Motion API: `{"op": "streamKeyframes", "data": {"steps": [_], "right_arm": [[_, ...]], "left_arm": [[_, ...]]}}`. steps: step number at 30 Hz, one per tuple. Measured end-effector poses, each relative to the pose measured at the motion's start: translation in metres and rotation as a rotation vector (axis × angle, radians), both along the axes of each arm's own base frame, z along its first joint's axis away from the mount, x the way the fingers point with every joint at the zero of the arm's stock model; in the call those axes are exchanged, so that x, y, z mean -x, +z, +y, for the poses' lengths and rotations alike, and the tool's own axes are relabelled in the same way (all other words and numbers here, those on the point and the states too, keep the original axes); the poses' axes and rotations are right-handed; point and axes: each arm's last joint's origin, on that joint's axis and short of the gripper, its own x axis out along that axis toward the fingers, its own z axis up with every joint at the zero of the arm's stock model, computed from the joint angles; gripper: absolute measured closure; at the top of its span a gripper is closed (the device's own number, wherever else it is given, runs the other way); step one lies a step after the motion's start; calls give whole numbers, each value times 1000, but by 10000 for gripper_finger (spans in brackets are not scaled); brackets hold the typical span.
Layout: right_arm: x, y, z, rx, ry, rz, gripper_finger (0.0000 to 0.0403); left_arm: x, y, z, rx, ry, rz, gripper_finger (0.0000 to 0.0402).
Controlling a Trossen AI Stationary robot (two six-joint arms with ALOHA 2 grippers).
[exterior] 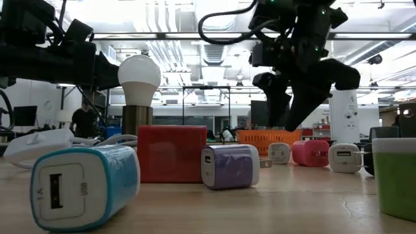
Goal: Pick & Place Office items
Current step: Put the top pink charger adapter into the orange bin
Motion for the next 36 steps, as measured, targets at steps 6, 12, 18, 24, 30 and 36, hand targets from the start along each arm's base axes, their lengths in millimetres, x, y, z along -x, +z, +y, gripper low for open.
{"op": "streamKeyframes", "data": {"steps": [6, 12, 18, 24, 30, 36], "right_arm": [[1, -3, 1, -6, 14, -4, 156], [-8, -16, 6, -38, 57, 33, 156], [-21, -28, 11, -34, 98, 91, 156], [-24, -27, 12, -31, 122, 87, 159], [-24, -30, 13, -69, 143, 78, 184], [-24, -30, 14, -71, 151, 68, 203]], "left_arm": [[0, 0, 0, 0, 0, 0, 154], [0, 0, 0, 0, 0, 0, 154], [0, 0, 0, -1, 0, 2, 154], [0, -1, 0, -2, 0, 8, 154], [0, -1, 0, -3, 0, 11, 154], [0, -1, 0, -3, 0, 11, 154]]}}
